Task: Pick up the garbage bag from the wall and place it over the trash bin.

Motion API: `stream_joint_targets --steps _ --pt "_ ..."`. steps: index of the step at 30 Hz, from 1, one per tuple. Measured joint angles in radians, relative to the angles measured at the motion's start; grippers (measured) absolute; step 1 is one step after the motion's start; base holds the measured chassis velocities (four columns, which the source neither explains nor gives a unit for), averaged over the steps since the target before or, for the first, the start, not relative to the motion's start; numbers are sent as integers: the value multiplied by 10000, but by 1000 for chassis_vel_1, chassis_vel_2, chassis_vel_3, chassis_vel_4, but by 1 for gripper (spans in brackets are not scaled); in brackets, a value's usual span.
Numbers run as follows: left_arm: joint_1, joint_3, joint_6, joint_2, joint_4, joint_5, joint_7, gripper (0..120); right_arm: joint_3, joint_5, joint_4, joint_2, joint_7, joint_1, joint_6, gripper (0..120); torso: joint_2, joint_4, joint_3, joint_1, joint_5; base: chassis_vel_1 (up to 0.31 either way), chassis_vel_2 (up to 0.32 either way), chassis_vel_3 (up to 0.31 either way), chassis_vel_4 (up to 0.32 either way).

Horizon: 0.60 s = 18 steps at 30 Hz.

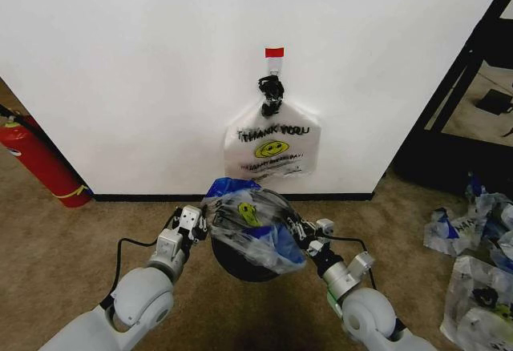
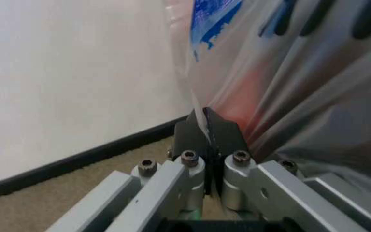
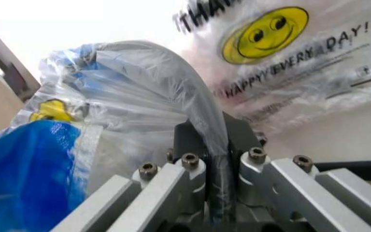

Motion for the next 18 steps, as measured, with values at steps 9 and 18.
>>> stream_joint_targets --steps 9,18 --pt "-151 95 -1079 -111 73 -417 175 22 -98 138 -271 228 170 215 210 0 0 -1 0 0 0 0 0 0 0" --pt "-276 -10 -1668 -79 609 -243 502 55 -240 -112 -886 665 1472 598 220 0 0 -1 0 0 -1 0 0 0 0"
